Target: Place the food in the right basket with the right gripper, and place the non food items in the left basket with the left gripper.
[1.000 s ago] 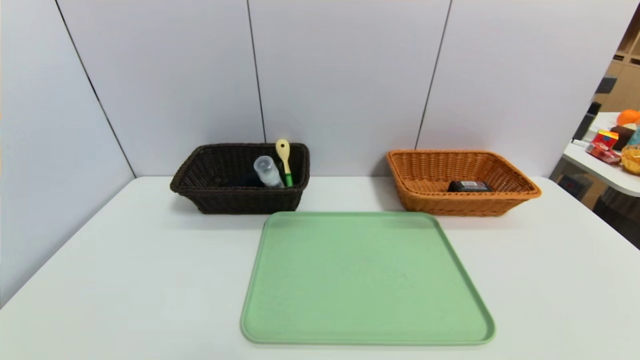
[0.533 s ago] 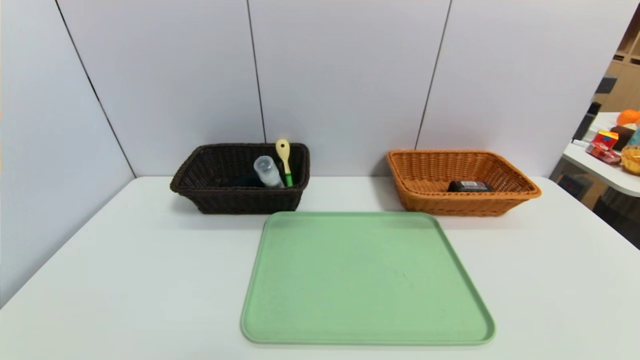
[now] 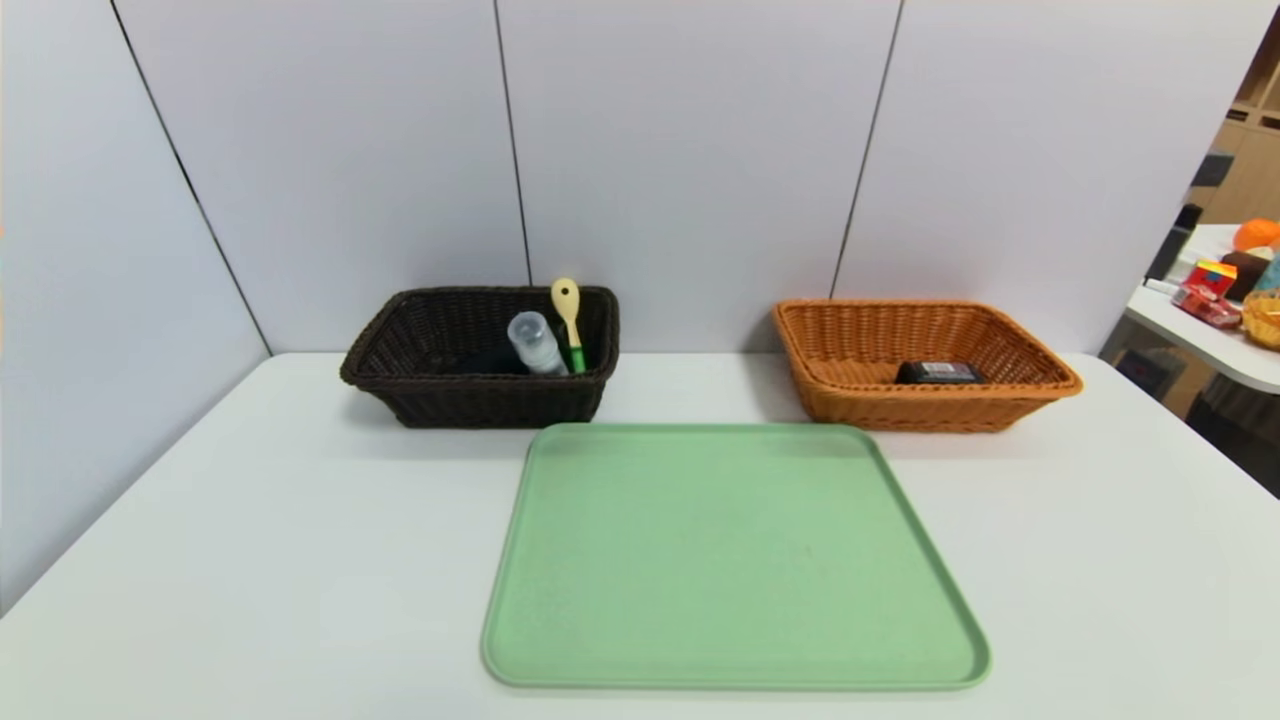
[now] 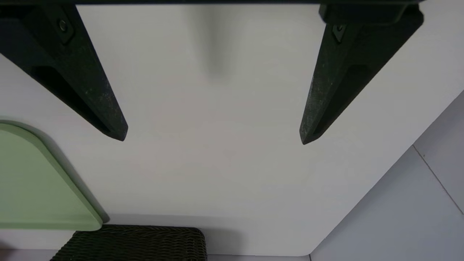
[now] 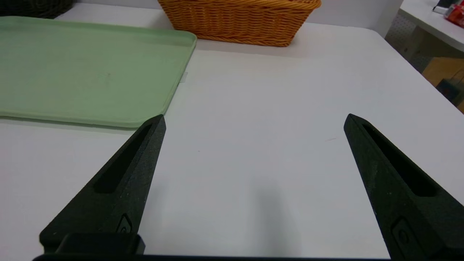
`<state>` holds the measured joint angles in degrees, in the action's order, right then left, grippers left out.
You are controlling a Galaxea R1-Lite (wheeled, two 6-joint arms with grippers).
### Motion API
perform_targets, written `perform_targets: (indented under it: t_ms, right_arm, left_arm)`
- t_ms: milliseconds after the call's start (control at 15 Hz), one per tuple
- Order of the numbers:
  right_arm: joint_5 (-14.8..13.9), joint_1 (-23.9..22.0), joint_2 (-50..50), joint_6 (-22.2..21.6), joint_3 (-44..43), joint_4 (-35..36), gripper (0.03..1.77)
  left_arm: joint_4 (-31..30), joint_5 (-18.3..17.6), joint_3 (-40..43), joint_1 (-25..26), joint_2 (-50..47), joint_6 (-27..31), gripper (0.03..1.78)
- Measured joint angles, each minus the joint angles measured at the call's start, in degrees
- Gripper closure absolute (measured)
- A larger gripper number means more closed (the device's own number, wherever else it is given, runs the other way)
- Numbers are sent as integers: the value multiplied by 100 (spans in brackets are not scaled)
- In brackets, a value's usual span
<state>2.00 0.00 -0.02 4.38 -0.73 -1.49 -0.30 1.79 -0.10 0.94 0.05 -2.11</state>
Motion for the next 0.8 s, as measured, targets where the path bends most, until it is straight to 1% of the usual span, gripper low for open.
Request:
perform_targets:
  t_ms: [200,333,800]
  right_arm:
    - [-21,2,0,-113,-11,-35,10]
    - [-121,0,0,-306,-21,-66,10]
    - [-200,7,5,-471,-23,-29,10]
  left_arm:
    - [-11,11,0,0,0,-43,12]
    - [-11,21,0,0,2,-111,12]
    - [-11,22,0,0,6,-139,12]
